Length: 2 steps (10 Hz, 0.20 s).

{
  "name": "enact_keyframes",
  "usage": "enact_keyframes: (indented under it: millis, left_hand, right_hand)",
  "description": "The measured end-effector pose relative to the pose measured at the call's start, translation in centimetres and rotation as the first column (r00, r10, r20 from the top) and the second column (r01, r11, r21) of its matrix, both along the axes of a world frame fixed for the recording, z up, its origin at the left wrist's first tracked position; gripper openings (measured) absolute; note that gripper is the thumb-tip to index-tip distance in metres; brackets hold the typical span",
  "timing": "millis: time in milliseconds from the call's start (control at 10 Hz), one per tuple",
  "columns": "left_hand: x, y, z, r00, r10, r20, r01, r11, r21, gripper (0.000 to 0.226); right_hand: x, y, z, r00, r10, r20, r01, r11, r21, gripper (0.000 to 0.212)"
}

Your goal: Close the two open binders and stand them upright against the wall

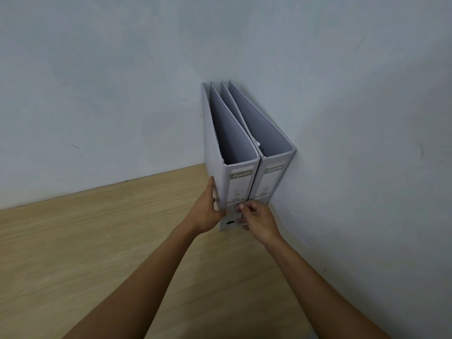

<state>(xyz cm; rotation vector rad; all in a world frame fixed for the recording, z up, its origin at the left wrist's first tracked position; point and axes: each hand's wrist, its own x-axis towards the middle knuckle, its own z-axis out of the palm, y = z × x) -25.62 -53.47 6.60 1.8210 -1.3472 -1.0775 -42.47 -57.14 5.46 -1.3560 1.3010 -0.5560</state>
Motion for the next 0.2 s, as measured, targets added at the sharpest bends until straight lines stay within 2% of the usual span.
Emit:
enact_keyframes:
  millis: [200]
  left_hand:
    - [1.1, 3.6, 0.8, 0.997, 0.055, -0.051, -0.055, 0.998, 0.009, 0.095]
  right_hand:
    - [0.2, 1.2, 0.7, 1.000, -0.003, -0.009, 0.004, 0.997, 0.076, 0.015]
